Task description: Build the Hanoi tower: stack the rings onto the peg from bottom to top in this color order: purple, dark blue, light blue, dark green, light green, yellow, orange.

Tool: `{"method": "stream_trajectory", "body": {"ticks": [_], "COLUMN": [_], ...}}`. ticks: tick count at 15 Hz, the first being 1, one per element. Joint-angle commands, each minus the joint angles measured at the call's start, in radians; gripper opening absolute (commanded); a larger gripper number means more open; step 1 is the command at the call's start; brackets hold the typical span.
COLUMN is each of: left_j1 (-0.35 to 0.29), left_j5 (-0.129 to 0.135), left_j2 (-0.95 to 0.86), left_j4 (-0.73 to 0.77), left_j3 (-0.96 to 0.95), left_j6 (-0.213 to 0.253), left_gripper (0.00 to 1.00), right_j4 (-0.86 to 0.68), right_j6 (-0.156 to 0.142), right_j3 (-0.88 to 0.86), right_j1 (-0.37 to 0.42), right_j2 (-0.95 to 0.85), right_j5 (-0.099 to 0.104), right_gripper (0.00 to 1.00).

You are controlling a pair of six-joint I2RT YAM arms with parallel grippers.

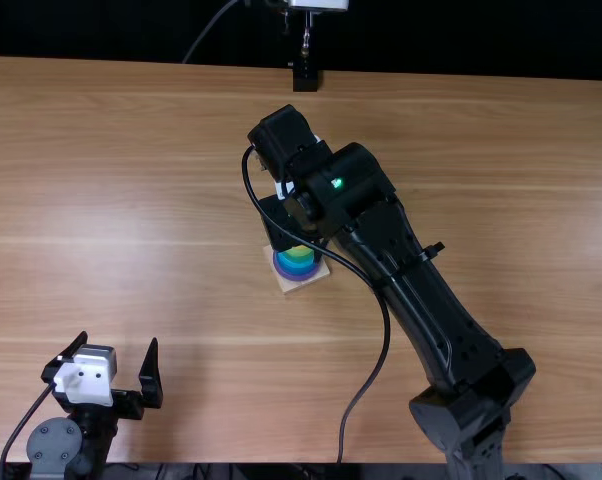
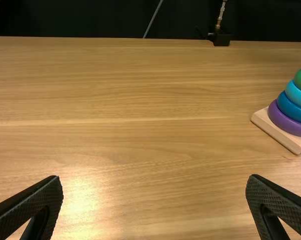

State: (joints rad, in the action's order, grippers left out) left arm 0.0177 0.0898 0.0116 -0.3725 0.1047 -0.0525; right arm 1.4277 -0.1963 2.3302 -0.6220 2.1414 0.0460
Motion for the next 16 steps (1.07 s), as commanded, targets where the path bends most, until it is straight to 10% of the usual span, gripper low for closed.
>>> {"method": "stream_trajectory", "body": {"ticks": [1, 16], "left_j1": [-0.005, -0.005], "left_j5": [0.026, 0.026], "left_j2": [-0.012, -0.012], "left_j4": [-0.073, -0.073], "left_j3": [-0.105, -0.105], "left_j6": [0.012, 0.012], "left_gripper": [1.0, 1.0], "right_j4": [-0.006, -0.018], "right_j6": [-0.004, 0.014], "right_j3": [0.026, 0.011], "right_j1": [-0.002, 0.054], "right_j2": [0.02, 0.015], "right_j5": [0.015, 0.017], "right_gripper": [0.0, 0.0]}}
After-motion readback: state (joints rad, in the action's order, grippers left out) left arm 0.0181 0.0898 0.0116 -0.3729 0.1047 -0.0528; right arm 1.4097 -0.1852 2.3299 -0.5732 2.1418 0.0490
